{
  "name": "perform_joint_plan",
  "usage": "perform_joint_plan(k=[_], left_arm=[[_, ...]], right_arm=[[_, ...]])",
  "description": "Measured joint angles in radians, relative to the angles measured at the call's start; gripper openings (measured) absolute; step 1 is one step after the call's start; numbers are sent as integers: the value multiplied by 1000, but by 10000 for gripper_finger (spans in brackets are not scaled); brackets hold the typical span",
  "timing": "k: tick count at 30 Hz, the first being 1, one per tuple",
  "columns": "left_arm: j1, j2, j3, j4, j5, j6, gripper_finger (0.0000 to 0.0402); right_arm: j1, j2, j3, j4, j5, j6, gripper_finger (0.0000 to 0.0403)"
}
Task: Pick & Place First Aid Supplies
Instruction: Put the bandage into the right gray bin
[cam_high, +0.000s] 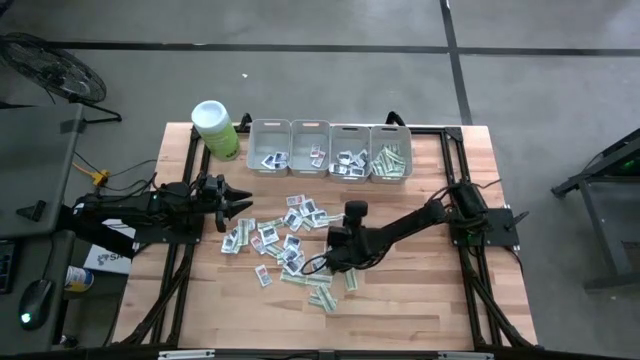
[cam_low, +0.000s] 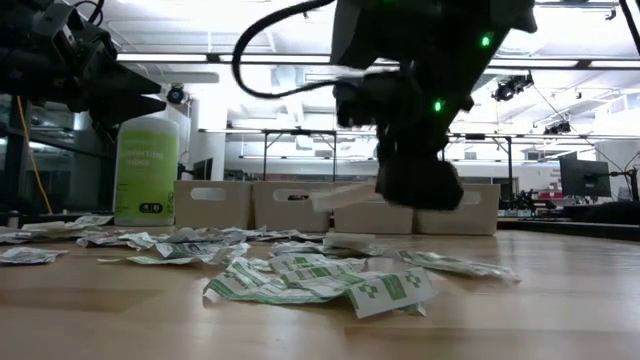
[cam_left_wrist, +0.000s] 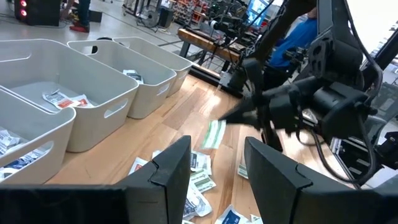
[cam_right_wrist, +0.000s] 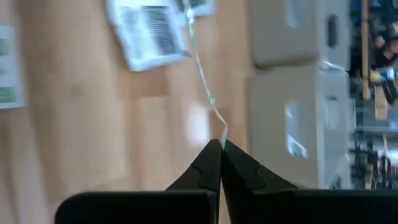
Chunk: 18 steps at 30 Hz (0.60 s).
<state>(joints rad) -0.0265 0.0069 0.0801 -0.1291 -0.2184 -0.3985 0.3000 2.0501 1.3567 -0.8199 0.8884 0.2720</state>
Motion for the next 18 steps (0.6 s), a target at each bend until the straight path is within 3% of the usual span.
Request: perform_joint_plan(k=[18], left_arm=[[0, 0, 0, 0, 0, 0, 150]], right_arm=[[-101, -225, 2, -515, 44, 420, 0]])
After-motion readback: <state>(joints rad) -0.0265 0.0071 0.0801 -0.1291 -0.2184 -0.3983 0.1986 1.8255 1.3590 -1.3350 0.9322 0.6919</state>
